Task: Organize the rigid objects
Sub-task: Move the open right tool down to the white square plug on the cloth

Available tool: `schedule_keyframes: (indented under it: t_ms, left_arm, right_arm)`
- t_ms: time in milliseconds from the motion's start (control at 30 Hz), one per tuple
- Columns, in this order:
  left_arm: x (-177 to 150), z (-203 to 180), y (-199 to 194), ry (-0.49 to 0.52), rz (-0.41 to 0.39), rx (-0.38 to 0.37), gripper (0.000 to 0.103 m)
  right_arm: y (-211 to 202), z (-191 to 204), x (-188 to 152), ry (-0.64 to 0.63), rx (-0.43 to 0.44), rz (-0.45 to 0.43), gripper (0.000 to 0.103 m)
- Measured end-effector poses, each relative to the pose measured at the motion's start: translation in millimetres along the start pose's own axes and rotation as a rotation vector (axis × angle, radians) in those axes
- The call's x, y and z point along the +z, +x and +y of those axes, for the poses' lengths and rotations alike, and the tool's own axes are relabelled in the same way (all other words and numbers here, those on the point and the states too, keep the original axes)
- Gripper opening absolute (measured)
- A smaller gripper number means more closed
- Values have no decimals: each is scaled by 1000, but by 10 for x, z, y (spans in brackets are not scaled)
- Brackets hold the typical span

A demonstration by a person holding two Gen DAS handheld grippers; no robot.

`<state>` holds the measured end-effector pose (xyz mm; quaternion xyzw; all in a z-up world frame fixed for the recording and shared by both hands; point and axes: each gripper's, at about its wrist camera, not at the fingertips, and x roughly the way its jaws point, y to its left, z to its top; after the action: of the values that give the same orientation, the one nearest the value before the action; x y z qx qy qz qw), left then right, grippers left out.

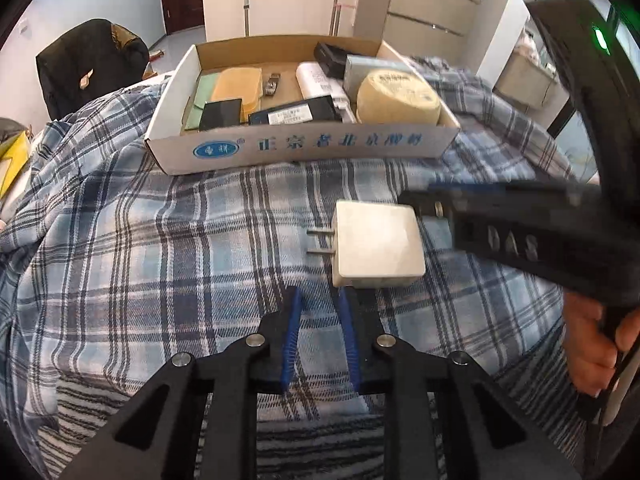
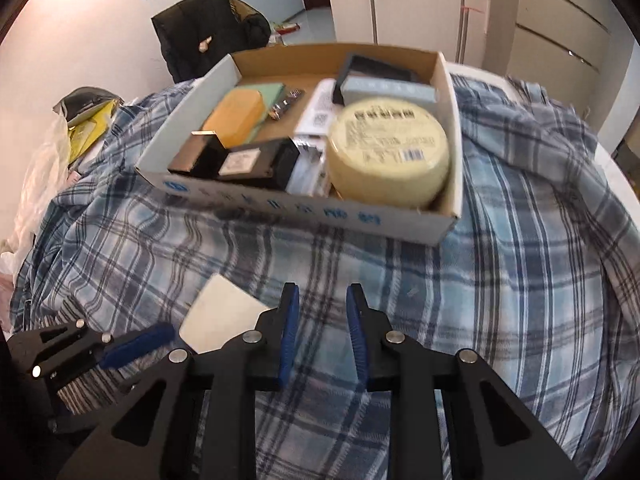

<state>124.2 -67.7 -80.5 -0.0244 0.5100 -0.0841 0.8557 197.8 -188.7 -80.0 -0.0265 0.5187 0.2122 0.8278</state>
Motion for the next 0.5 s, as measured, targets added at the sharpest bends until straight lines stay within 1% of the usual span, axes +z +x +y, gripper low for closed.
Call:
schedule_keyframes:
  t_ms: [67, 133, 200, 267, 333, 367, 433, 467, 500]
  left_arm:
    - [11, 43, -2, -20, 0, -22, 22]
    - [3, 98, -26, -41, -8, -25, 22]
    - [5, 132, -67, -49, -28, -33, 22]
    - [-4, 161, -114, -49, -45, -25, 22]
    - [-2, 213, -157, -57, -63, -31, 22]
    - [-3, 250, -197, -63, -81, -45, 22]
    - [-4, 332, -324, -78, -143, -58, 22]
    - [-12, 373, -405, -88, -187, -61, 22]
    - [-28, 439, -509, -116, -250, -62, 22]
  right_arm:
    - [-32, 3, -55, -4, 8, 11, 24]
    - [-75, 28, -134, -17, 16, 17, 24]
    - [-96, 79, -219, -32, 38, 31, 24]
    - [-123, 167, -287, -59, 43, 45, 24]
    - [-190, 258, -352, -73, 36, 36, 24]
    - [-246, 285, -369, -62, 9, 11, 24]
    - [-383, 325, -365, -44, -66, -59, 24]
    - [-449, 350, -356, -30, -95, -88, 24]
    - [-481, 366, -344, -14, -94, -97, 24]
